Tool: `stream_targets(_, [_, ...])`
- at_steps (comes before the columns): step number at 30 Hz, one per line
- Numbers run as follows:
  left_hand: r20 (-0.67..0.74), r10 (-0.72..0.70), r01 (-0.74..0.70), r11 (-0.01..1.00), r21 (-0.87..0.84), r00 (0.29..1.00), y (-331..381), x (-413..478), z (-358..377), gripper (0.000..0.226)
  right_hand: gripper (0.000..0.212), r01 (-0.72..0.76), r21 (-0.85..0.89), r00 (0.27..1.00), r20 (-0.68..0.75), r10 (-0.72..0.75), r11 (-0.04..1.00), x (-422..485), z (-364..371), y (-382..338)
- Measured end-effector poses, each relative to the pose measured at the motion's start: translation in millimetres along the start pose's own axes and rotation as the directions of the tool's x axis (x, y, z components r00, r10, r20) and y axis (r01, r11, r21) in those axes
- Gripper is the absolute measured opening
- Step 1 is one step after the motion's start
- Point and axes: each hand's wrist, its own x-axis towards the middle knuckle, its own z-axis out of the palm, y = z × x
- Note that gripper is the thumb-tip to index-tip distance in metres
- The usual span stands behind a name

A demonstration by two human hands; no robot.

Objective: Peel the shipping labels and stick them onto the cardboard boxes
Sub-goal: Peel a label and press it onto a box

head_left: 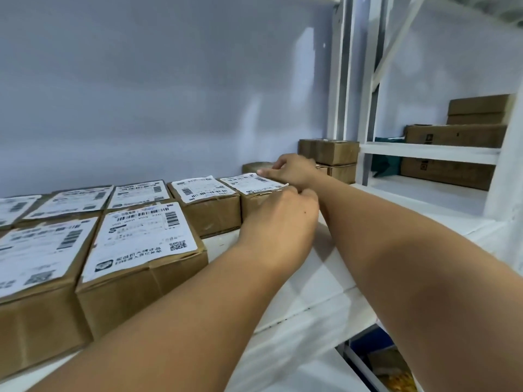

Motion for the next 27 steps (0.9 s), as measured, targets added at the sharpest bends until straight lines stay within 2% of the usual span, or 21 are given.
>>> stream_targets(3, [0.006,-0.031,0.031,0.998,-0.054,1.0,-3,1,4,0.019,0.043,0.002,0.002,1.0,-0.009,-0.002,1.0,3,1,-3])
stream_targets(7, [0.02,-0.047,0.049,0.994,-0.101,0.999,-2,1,7,0.02,0.016,0.0,-0.106,1.0,0.013,0.001,0.994,11,10,-3])
stream_targets(10, [0.02,-0.061,0.063,0.992,-0.109,0.998,-2,2,7,0.021,0.02,0.03,-0.136,1.0,0.013,-0.028,0.99,8,9,-2])
stream_targets(13, [0.015,-0.072,0.074,0.991,-0.11,0.997,-2,1,5,0.021,0.036,0.033,-0.047,0.999,-0.037,-0.034,0.998,3,8,2])
stream_targets(17, [0.037,-0.093,0.097,0.988,-0.116,0.995,-2,0,3,0.015,0.036,-0.005,0.036,0.991,-0.136,0.01,0.999,-1,12,8])
stream_targets(20, [0.081,-0.122,0.13,0.987,-0.099,0.989,-3,-1,4,0.007,0.033,-0.007,0.169,0.964,-0.261,0.052,0.986,-9,5,10])
stream_targets(24, [0.139,-0.154,0.16,0.987,-0.027,0.978,-7,-3,13,0.023,0.027,0.002,0.514,0.881,-0.407,0.242,0.858,-22,-11,11])
stream_targets(27, [0.172,-0.185,0.194,0.98,-0.035,0.968,-9,-3,16,0.028,0.026,0.007,0.622,0.834,-0.435,0.338,0.783,-35,-22,9])
